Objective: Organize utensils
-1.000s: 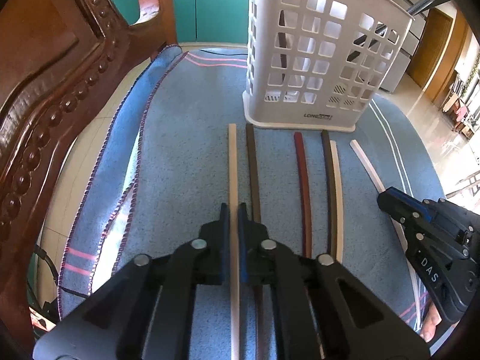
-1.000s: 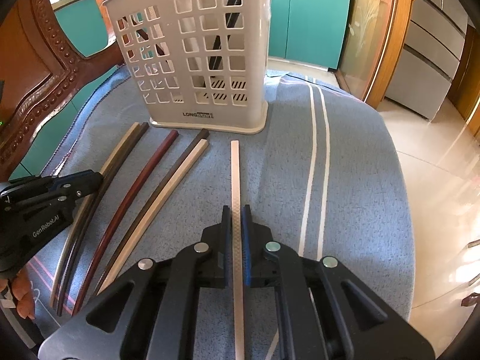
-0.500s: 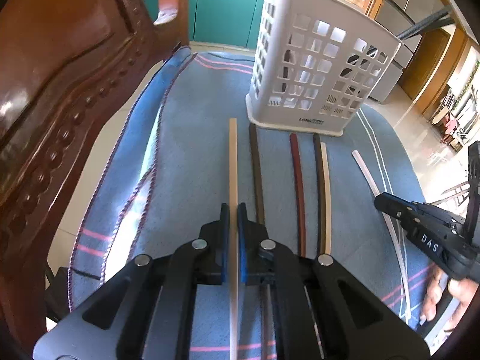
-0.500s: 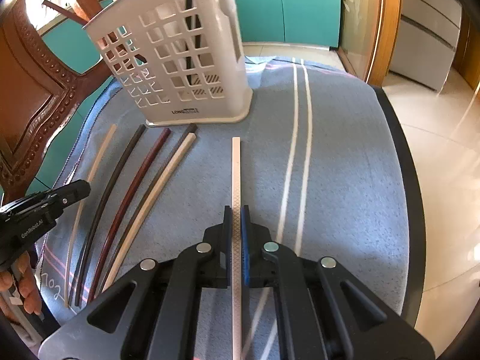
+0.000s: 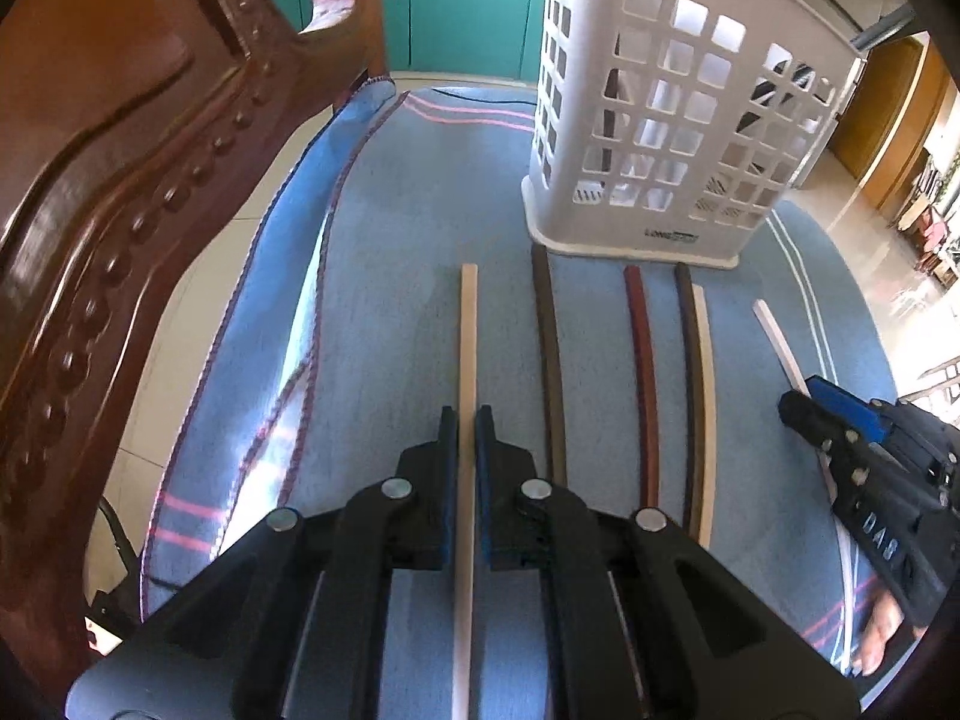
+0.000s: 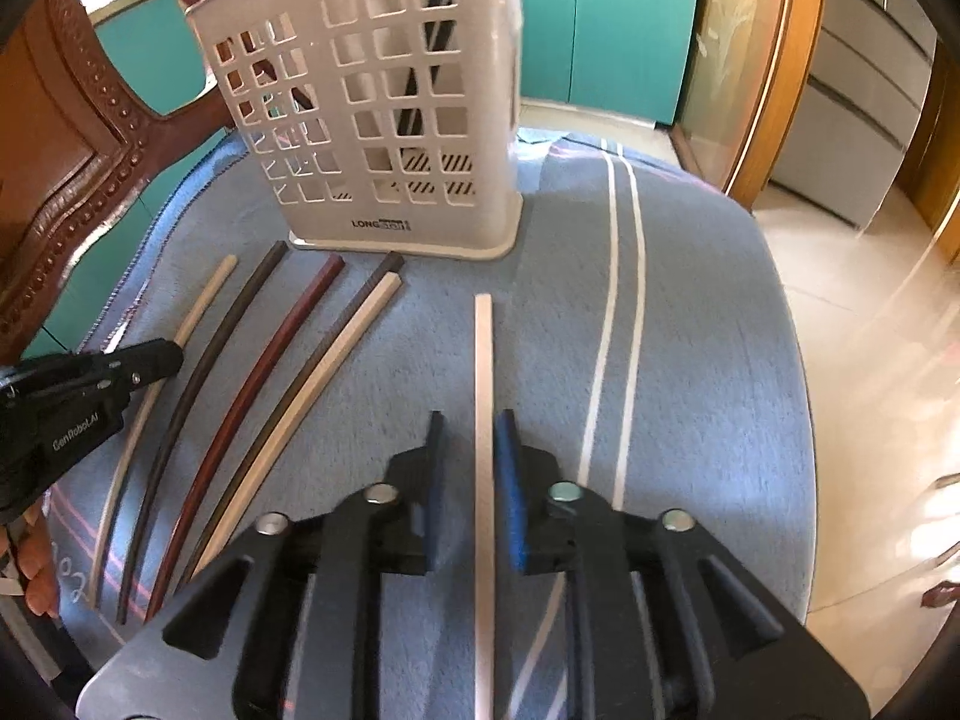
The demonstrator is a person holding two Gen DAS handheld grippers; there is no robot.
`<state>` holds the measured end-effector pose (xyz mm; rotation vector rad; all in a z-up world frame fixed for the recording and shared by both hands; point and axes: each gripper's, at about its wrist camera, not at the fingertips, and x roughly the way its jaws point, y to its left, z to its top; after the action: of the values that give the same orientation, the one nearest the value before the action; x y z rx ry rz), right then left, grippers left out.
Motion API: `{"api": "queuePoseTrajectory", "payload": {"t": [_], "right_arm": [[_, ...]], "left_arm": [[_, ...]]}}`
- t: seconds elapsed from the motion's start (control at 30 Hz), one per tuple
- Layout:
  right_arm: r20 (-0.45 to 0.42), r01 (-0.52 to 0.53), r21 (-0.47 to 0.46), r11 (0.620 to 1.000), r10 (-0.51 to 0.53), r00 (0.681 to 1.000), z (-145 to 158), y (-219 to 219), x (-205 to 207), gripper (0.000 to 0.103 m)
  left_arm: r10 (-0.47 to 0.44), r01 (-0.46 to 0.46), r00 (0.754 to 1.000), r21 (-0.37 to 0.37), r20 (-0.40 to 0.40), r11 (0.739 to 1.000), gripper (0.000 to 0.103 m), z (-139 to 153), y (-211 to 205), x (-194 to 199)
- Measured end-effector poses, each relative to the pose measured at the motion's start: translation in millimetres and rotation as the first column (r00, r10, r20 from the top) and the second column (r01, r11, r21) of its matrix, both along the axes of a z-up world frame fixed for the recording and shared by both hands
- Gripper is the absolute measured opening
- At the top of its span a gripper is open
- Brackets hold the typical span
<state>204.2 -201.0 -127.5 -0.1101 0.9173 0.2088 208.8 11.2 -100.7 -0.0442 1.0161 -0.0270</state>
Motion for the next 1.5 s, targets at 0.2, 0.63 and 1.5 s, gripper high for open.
{"api": "queuePoseTrajectory", "payload": {"t": [0.2,0.63,1.5], "right_arm": [[0.024,0.001,-0.042,0.999,0.0,1.0,-3,13,8,0.041],[0.037,0.011,-0.035,0.999,-0.01,0.999,-5,15,12,0.042],[0.036,0.011,-0.031,0.999,-0.01,0.999,-4,14,12,0.042]], "left_arm": [[0.008,-0.008,1.0,0.041,-0.003,0.999,0.014,-2,-4,10],[0.014,-0.014,1.0,0.063,0.004,0.998,0.02,0,-12,9],[0.021,-0.021,1.0,0.07,0.006,0.997,0.027,-1,-9,14]]}}
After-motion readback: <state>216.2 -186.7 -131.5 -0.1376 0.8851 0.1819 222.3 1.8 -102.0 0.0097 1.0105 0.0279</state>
